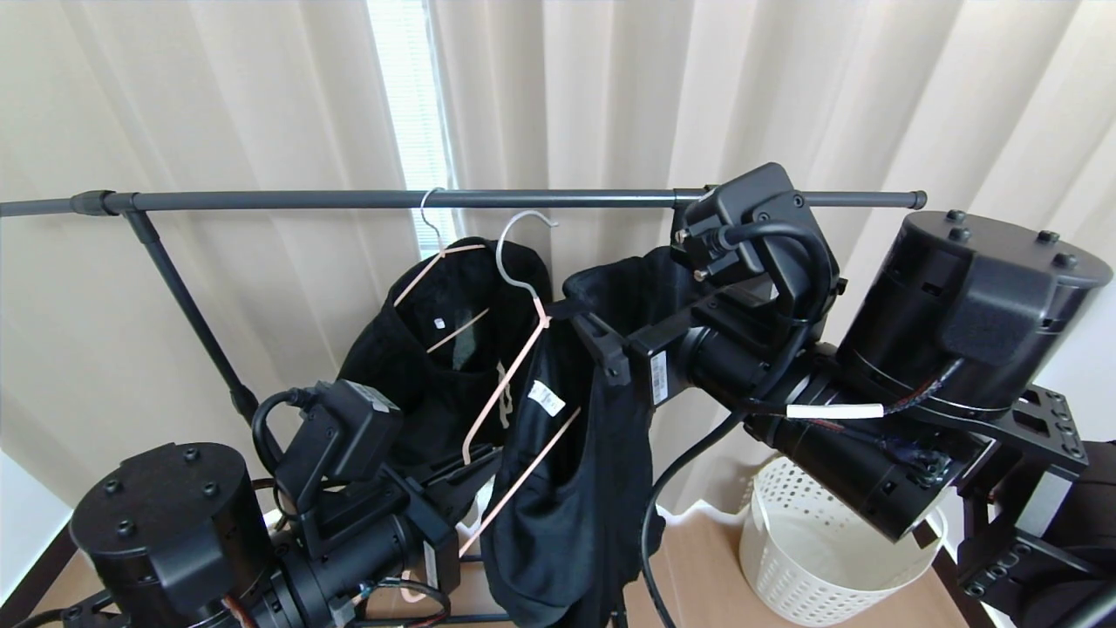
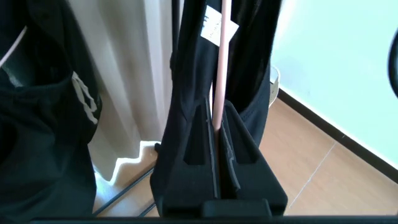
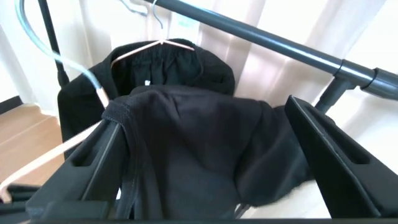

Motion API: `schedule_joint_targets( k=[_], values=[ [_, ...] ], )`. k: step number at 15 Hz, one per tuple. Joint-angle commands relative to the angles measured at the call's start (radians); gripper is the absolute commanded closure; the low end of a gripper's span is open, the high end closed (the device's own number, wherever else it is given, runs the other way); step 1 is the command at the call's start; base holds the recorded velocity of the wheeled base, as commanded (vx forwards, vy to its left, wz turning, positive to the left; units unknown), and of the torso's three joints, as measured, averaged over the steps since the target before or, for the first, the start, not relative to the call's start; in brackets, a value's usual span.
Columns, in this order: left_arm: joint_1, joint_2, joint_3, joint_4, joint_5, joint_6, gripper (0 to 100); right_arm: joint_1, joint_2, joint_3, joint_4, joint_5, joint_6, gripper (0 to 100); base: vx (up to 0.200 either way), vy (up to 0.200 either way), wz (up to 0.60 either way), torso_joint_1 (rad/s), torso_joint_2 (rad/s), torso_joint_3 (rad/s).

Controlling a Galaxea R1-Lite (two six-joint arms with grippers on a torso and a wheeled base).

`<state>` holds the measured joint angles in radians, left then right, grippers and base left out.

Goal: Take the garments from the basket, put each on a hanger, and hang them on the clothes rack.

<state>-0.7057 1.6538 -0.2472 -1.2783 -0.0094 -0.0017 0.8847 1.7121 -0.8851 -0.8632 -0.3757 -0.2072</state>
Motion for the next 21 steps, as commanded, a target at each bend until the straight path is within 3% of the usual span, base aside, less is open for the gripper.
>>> schedule_joint_targets(
  k=[1,10,21],
  values=[
    [0.008,0.0,-0.004,-0.001,0.0,-0.003,100,0.0,0.001,0.008,0.0,0.001,-0.009,0,0.0,0.0,0.0,0.0,0.0,0.0],
    [0.011,-0.002,-0.006,-0.003,0.0,-0.003,100,0.002,-0.009,0.072,-0.002,0.018,-0.07,0,0.0,0.0,0.0,0.0,0.0,0.0],
    [0.017,-0.002,0.003,-0.003,-0.003,-0.003,100,0.002,-0.028,0.072,-0.004,0.067,-0.072,0,0.0,0.0,0.0,0.0,0.0,0.0]
  ],
)
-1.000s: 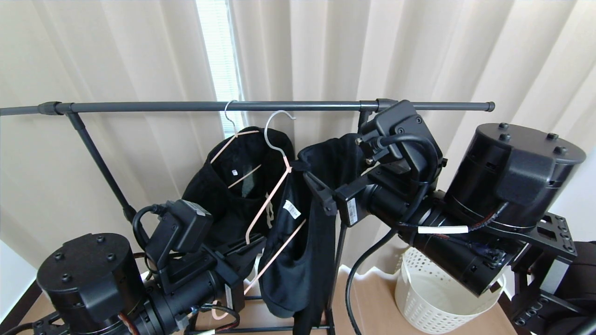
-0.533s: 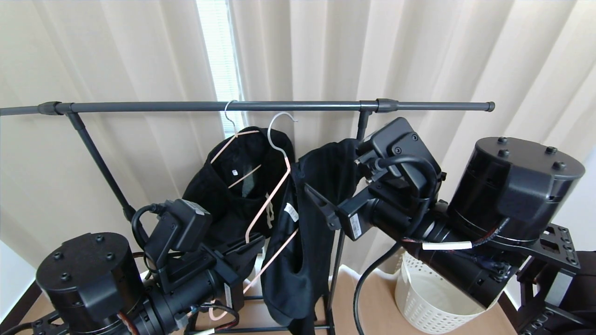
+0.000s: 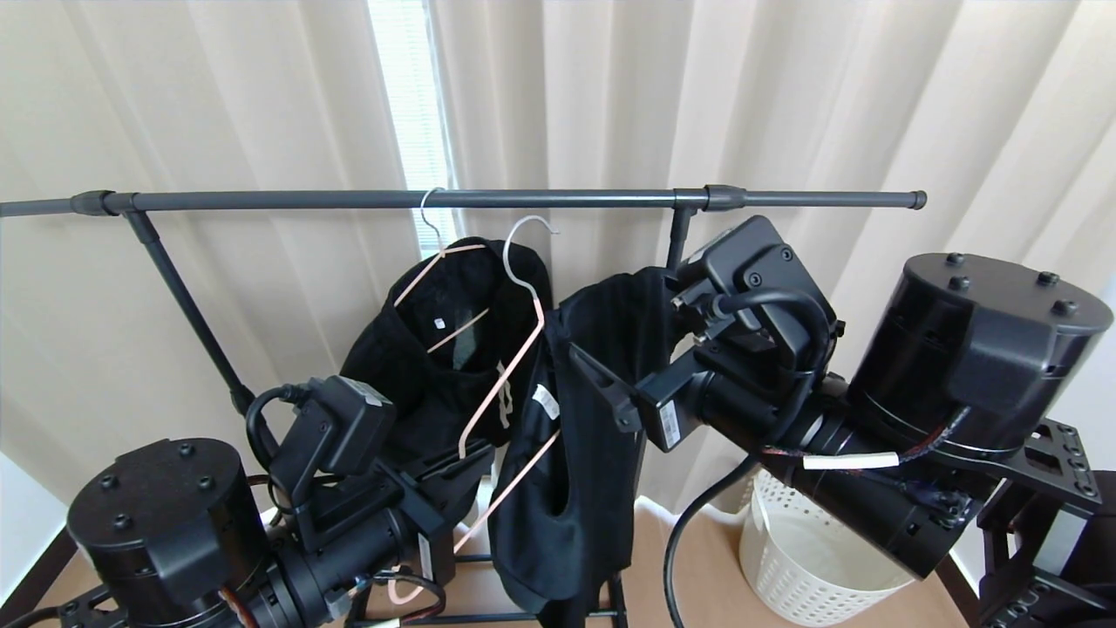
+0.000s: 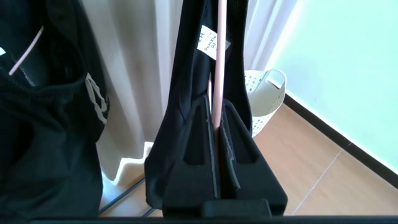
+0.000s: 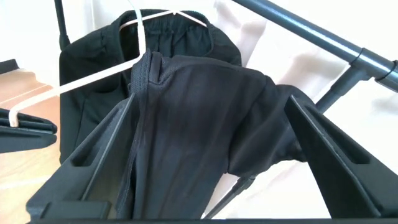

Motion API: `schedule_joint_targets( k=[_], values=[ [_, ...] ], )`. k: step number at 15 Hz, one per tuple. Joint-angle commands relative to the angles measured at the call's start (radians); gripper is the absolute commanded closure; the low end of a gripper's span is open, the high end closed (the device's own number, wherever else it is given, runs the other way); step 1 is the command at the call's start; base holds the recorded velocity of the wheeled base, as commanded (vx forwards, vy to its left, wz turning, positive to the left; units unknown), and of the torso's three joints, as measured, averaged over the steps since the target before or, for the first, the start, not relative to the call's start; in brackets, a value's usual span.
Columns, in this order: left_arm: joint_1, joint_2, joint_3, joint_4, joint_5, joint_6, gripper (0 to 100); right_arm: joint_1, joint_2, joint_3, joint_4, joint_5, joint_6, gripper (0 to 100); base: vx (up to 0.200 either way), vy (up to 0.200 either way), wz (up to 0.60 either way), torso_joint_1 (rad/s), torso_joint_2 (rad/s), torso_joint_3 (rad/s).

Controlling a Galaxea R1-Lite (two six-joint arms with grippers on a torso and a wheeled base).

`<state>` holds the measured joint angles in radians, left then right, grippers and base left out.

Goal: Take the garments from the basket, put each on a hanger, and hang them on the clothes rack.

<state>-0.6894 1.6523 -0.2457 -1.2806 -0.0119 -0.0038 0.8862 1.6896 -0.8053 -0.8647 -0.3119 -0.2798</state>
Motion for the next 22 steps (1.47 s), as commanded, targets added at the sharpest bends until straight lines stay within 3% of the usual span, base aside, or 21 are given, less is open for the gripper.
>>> schedule_joint_targets(
  k=[1,4,7,8,10,11,13,15,20,21,22],
  values=[
    [0.008,-0.002,0.006,0.0,-0.002,-0.001,100,-0.006,-0.014,-0.017,0.0,0.031,0.002,0,0.0,0.0,0.0,0.0,0.0,0.0],
    [0.024,0.001,0.037,-0.043,-0.019,0.004,100,-0.096,-0.056,-0.063,0.012,0.04,0.004,0,0.0,0.0,0.0,0.0,0.0,0.0],
    [0.025,0.001,0.052,-0.071,-0.039,0.005,100,-0.22,-0.122,-0.055,0.079,0.197,0.001,0,0.0,0.0,0.0,0.0,0.0,0.0],
    [0.024,0.0,0.057,-0.071,-0.04,0.007,100,-0.308,-0.195,-0.081,0.276,0.335,-0.007,0,0.0,0.0,0.0,0.0,0.0,0.0],
    [0.021,0.001,0.062,-0.071,-0.046,0.008,100,-0.403,-0.266,-0.178,0.601,0.519,-0.096,0,0.0,0.0,0.0,0.0,0.0,0.0],
    [0.021,0.001,0.066,-0.071,-0.063,0.008,100,-0.434,-0.274,-0.212,0.694,0.567,-0.139,0,0.0,0.0,0.0,0.0,0.0,0.0],
    [0.022,-0.013,0.091,-0.071,-0.129,0.021,100,-0.478,-0.268,-0.333,1.018,0.7,-0.251,0,0.0,0.0,0.0,0.0,0.0,0.0],
    [0.022,-0.013,0.108,-0.072,-0.135,0.044,100,-0.48,-0.258,-0.4,1.162,0.714,-0.314,0,0.0,0.0,0.0,0.0,0.0,0.0],
    [0.024,-0.037,0.155,-0.072,-0.214,0.104,100,-0.481,-0.149,-0.652,1.616,0.841,-0.555,0,0.0,0.0,0.0,0.0,0.0,0.0],
    [0.024,-0.037,0.157,-0.072,-0.215,0.105,100,-0.481,-0.146,-0.655,1.621,0.843,-0.558,0,0.0,0.0,0.0,0.0,0.0,0.0],
    [0.024,-0.049,0.172,-0.072,-0.24,0.119,100,-0.5,-0.094,-0.707,1.707,0.907,-0.631,0,0.0,0.0,0.0,0.0,0.0,0.0]
  ],
)
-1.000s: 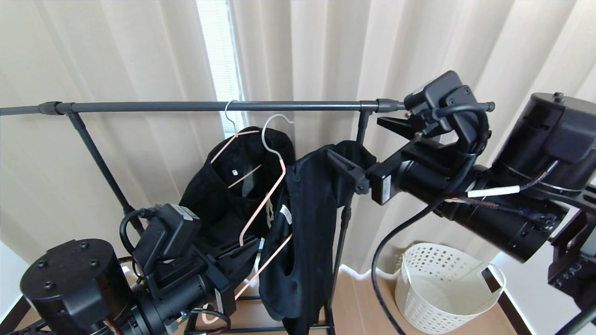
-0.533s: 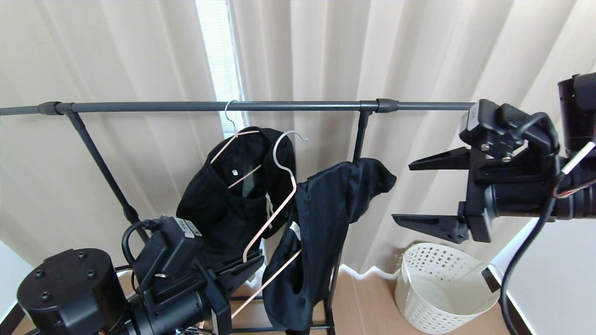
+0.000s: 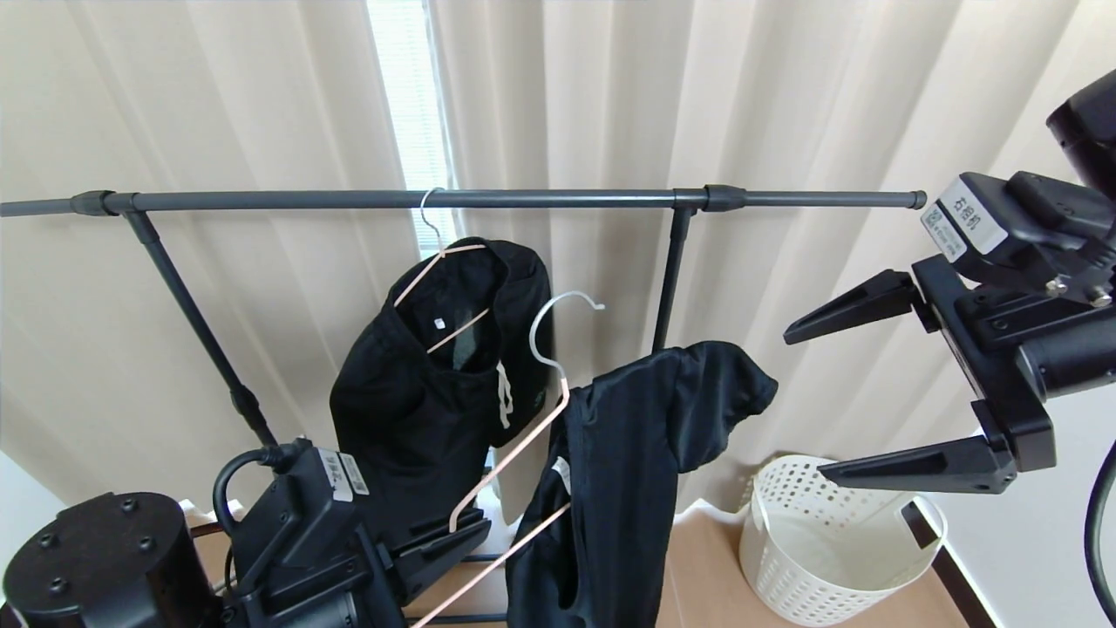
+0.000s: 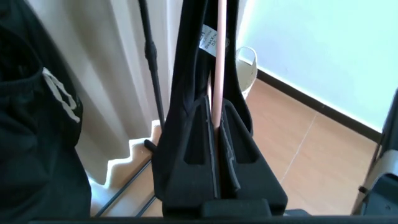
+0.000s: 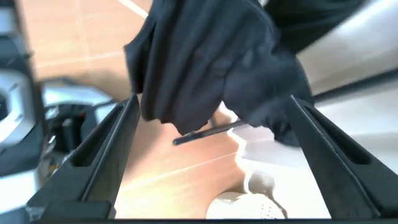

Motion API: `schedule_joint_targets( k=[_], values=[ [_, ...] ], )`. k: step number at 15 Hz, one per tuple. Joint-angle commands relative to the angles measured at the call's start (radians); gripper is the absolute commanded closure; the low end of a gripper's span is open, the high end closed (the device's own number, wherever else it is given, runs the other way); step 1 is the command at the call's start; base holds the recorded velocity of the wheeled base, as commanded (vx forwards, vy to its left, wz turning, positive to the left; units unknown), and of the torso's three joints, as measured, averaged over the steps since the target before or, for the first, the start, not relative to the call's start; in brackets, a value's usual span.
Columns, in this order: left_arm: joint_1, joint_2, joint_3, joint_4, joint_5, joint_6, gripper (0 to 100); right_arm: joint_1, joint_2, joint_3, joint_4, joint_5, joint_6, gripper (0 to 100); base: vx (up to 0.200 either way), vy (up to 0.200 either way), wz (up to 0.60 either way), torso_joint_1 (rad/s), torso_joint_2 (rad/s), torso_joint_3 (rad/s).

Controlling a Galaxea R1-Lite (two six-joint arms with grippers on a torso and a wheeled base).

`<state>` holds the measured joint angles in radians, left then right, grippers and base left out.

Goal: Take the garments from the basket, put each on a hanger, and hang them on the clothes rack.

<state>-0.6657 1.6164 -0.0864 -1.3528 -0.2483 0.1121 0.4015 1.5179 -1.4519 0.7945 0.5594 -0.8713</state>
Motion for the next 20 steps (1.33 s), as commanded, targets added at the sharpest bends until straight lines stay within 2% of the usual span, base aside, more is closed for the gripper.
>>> schedule_joint_targets(
  k=[1,3,7,20],
  values=[
    [0.0,-0.023,0.023,-0.003,-0.02,0.012,100,-0.033,0.117,-0.096,0.077,0.073,-0.094,0,0.0,0.0,0.0,0.0,0.0,0.0],
    [0.002,-0.039,0.042,-0.006,-0.057,0.026,100,-0.049,0.186,-0.165,0.181,0.137,-0.196,0,0.0,0.0,0.0,0.0,0.0,0.0],
    [-0.002,-0.039,0.048,-0.008,-0.06,0.029,100,-0.049,0.226,-0.188,0.195,0.201,-0.201,0,0.0,0.0,0.0,0.0,0.0,0.0],
    [-0.038,-0.039,0.068,-0.02,-0.062,0.055,100,0.02,0.314,-0.191,0.081,0.186,-0.183,0,0.0,0.0,0.0,0.0,0.0,0.0]
  ],
)
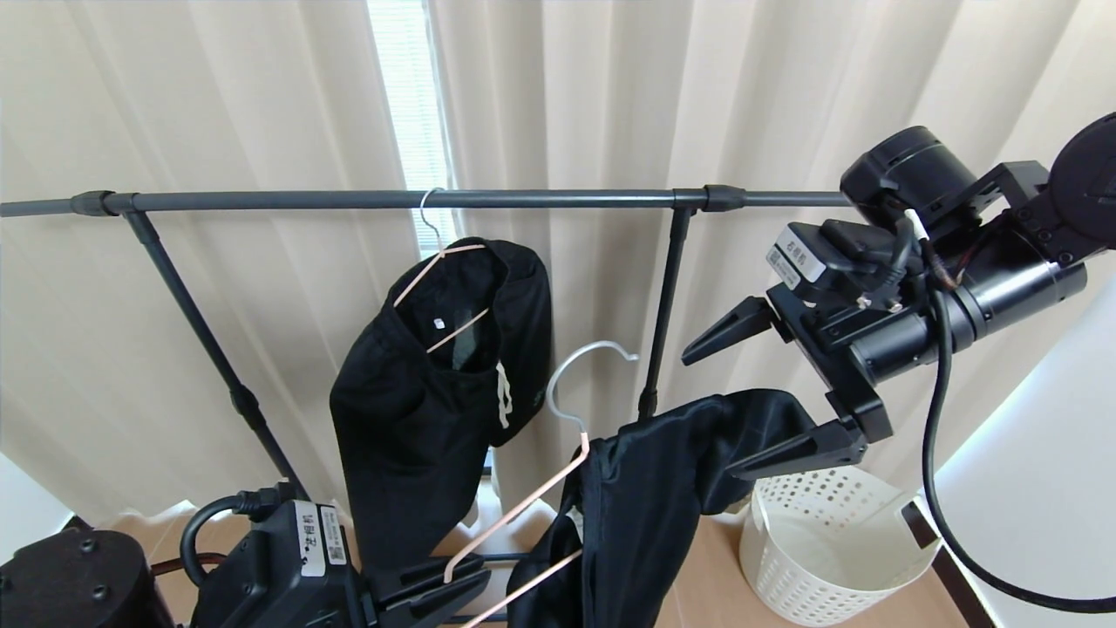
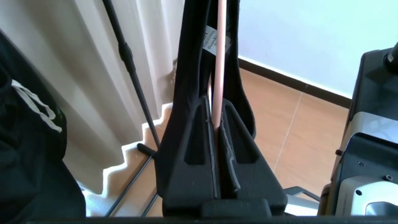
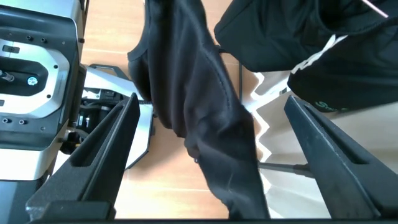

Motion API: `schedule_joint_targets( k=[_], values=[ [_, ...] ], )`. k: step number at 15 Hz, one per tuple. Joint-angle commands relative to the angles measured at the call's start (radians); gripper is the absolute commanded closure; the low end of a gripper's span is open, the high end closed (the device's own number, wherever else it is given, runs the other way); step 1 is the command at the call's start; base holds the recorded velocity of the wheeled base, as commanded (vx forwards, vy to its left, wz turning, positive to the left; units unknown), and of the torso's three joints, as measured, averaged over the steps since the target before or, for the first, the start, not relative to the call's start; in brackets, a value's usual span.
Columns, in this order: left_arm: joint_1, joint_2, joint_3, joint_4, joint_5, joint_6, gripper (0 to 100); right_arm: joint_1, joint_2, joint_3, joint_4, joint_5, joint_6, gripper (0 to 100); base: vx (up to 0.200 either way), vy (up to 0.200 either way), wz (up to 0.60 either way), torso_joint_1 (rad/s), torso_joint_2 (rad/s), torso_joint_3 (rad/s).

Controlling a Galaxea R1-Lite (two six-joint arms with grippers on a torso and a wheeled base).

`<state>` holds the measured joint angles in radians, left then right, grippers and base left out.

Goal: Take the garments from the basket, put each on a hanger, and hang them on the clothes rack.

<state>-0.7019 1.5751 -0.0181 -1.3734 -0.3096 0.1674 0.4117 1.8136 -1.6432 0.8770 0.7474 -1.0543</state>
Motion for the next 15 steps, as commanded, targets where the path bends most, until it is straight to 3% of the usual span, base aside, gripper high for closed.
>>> schedule_joint_targets(
  k=[1,15],
  values=[
    [-0.002,0.003,0.0,-0.001,0.0,0.0,100,0.012,0.018,0.002,-0.007,-0.005,0.003,0,0.0,0.0,0.0,0.0,0.0,0.0],
    [-0.002,0.008,-0.006,-0.001,0.001,0.0,100,0.082,0.079,-0.001,-0.073,-0.039,0.036,0,0.0,0.0,0.0,0.0,0.0,0.0]
  ],
)
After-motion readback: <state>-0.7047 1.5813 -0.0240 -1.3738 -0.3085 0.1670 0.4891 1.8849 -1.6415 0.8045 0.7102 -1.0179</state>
